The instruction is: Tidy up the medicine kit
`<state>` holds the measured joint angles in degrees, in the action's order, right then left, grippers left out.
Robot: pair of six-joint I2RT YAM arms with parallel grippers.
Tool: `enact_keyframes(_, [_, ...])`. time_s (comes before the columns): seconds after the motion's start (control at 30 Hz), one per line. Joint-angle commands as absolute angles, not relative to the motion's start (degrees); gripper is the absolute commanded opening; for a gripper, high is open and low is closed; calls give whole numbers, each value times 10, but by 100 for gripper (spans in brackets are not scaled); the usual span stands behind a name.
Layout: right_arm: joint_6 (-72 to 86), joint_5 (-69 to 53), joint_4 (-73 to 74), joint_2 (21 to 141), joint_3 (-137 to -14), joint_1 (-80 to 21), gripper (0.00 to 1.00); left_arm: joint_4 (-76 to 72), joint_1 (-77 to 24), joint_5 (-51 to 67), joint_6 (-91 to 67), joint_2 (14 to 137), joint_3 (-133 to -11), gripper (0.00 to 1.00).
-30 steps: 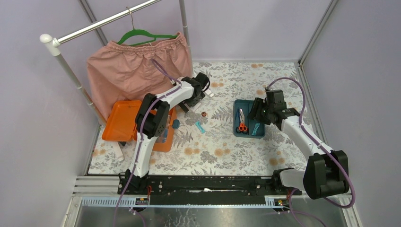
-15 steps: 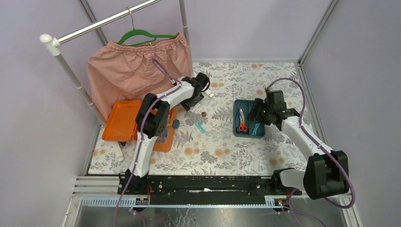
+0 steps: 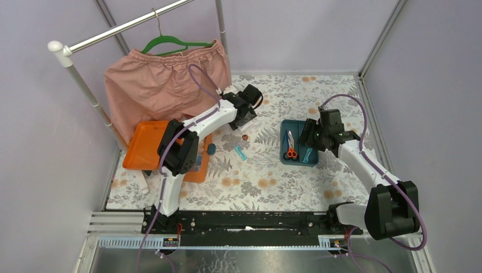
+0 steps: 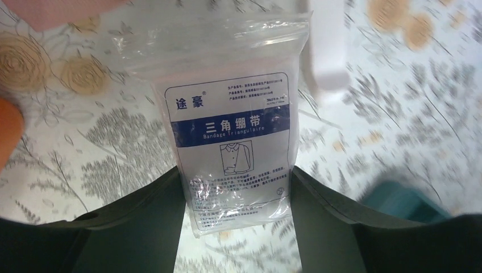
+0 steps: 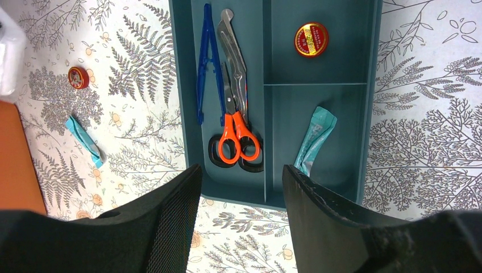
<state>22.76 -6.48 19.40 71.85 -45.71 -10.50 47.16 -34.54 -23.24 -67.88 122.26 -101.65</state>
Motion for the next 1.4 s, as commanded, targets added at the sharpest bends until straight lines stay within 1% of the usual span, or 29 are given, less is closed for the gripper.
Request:
enact_keyframes(0.0, [222, -52, 188, 707, -456, -109, 62, 449, -372, -223, -637, 1162, -1001, 70])
enact_keyframes(0.1, [224, -56, 187, 707, -457, -109, 62, 442, -380, -200, -630, 1117, -978, 70])
enact_keyframes(0.33, [225, -64, 182, 710, -460, -109, 63, 445, -398, -203, -609, 972, -897, 70])
enact_keyframes(0.47, [225, -71, 175, 716, -461, -109, 63, 489, -397, -244, -601, 887, -836, 70])
enact_keyframes(0.73, [227, -81, 169, 723, -461, -109, 64, 567, -333, -261, -617, 751, -713, 71])
enact_keyframes(0.93, [213, -84, 180, 713, -468, -109, 65, 576, -216, -237, -572, 699, -632, 71])
enact_keyframes(1.13, [209, -86, 184, 713, -469, -109, 65, 578, -206, -234, -547, 686, -599, 71])
enact_keyframes(1.37, [207, -99, 183, 723, -472, -109, 65, 573, -206, -208, -491, 695, -587, 72])
